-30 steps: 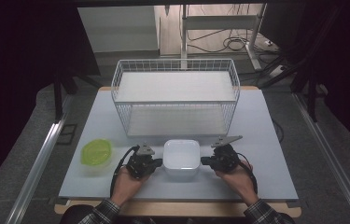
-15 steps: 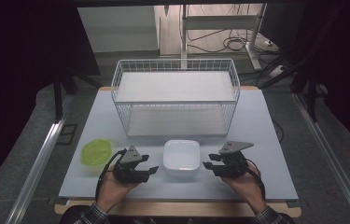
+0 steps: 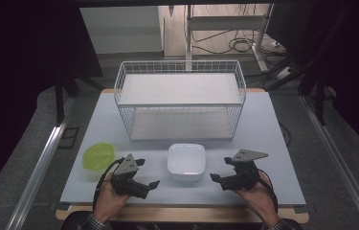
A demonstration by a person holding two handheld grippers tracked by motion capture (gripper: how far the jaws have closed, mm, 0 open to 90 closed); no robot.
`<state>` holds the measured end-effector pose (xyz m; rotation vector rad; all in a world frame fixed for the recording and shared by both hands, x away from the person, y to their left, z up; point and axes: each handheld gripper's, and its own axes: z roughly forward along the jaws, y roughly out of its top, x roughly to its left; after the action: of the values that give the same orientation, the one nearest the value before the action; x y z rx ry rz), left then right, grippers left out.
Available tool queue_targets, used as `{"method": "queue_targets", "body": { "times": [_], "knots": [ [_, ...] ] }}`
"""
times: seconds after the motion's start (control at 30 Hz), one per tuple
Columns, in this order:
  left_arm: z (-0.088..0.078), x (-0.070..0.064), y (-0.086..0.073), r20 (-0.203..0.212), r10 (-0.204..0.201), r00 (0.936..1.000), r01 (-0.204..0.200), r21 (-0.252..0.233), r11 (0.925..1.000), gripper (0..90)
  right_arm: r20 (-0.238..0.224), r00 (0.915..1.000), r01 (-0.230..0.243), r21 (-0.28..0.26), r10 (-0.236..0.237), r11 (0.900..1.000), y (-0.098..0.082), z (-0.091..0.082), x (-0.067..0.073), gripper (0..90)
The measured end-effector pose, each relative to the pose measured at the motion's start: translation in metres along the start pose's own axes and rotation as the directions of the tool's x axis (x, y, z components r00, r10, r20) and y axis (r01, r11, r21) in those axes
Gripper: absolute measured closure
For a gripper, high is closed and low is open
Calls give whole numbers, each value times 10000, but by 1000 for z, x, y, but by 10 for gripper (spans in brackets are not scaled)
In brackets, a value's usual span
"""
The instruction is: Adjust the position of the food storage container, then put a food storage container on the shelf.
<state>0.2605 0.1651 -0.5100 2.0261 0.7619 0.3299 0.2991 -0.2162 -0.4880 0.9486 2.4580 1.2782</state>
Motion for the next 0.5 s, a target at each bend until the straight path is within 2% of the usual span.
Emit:
{"method": "queue_targets", "body": {
  "times": [0.1,0.23,0.37,0.4,0.5],
  "knots": [
    [2,1,0,164,-207,9997,209,-119,9997,40,108,9999,32,18,-32,10000,-1,2,0,106],
    [4,2,0,155,-187,9997,189,-80,9998,41,217,9996,170,12,-170,9999,-1,4,-1,84],
    [5,2,2,13,-116,9999,116,106,9999,52,145,9999,-10,111,8,9999,-1,5,-2,82],
    [6,1,3,-58,-147,9999,148,240,9996,52,127,9999,-16,101,15,9999,0,5,-2,82],
    [8,1,5,61,-389,9992,386,497,9980,58,142,9999,84,99,-85,9999,1,6,-3,83]
  ]
}}
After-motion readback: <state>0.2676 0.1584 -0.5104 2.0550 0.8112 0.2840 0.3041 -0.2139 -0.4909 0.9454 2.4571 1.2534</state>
